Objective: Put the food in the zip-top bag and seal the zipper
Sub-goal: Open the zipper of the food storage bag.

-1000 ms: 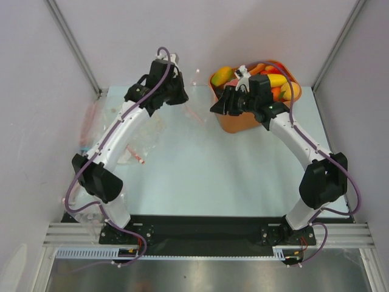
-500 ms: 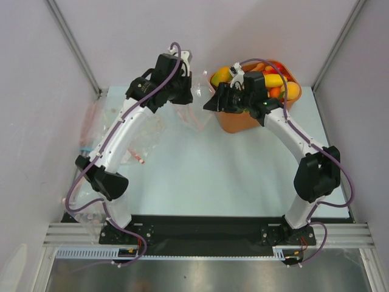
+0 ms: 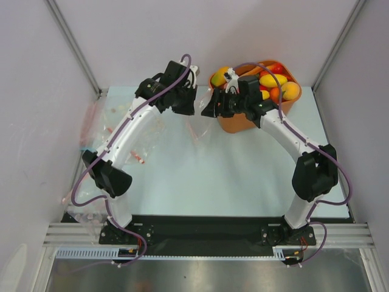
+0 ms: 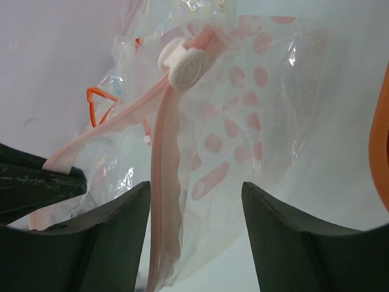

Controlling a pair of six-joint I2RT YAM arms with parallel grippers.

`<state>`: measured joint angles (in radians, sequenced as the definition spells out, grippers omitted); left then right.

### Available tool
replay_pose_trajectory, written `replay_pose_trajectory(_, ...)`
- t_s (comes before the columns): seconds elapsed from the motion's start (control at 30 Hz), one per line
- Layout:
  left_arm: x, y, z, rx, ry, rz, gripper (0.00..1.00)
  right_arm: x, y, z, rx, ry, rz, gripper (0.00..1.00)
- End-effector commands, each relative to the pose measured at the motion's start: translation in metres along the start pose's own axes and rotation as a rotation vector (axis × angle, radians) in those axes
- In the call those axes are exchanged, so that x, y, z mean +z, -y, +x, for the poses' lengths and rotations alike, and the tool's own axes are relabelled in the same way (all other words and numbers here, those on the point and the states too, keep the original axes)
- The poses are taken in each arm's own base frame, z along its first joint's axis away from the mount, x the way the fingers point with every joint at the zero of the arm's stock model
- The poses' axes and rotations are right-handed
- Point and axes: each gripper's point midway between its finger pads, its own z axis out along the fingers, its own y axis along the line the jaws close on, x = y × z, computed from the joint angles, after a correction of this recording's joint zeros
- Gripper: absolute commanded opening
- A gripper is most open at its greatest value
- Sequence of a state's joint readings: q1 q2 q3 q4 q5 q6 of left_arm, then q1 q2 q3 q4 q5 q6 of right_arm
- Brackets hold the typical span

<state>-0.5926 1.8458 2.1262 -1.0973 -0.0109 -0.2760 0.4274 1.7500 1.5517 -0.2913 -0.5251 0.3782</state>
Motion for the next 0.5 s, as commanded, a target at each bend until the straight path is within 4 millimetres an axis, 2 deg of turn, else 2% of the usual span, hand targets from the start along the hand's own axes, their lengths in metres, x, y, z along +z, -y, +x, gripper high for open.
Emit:
replay_pose_trajectory(0.0, -0.014, 0.019, -0.002, 0.027, 0.012, 0.104, 0.00, 0.006, 0.001, 0.004, -0.061, -0.012, 0.026, 0.66)
replay_pose_trajectory(0.07, -0.017, 0.026, -0.005, 0.022, 0.020, 0.137, 0.01, 0.010, 0.007, 0.007, -0.073, -0.018, 0.075, 0.64)
replay_pose_trajectory(0.17, -0.025, 0.032, -0.008, -0.001, 0.020, 0.166, 0.00, 0.006, 0.029, 0.003, -0.057, 0.010, 0.213, 0.49)
replay_pose_trajectory(0.2, -0.030, 0.033, -0.015, -0.005, 0.040, 0.161, 0.00, 0.004, 0.036, 0.002, -0.048, 0.017, 0.256, 0.30)
replay_pose_trajectory(0.23, -0.033, 0.030, -0.014, -0.014, 0.031, 0.146, 0.00, 0.001, 0.050, -0.002, -0.022, 0.051, 0.337, 0.19)
replay_pose_trajectory(0.27, -0.037, 0.029, -0.016, -0.025, 0.037, 0.134, 0.00, -0.001, 0.055, -0.003, -0.009, 0.063, 0.366, 0.12)
replay_pose_trajectory(0.3, -0.047, 0.030, -0.027, -0.030, 0.072, 0.132, 0.00, -0.001, 0.059, -0.003, 0.001, 0.072, 0.381, 0.09)
replay_pose_trajectory(0.4, -0.059, 0.020, -0.032, -0.050, 0.089, 0.073, 0.00, 0.012, 0.051, 0.002, 0.058, 0.065, 0.303, 0.08)
replay_pose_trajectory(0.47, -0.062, 0.010, -0.030, -0.056, 0.092, 0.018, 0.00, 0.024, 0.031, 0.010, 0.070, 0.026, 0.189, 0.08)
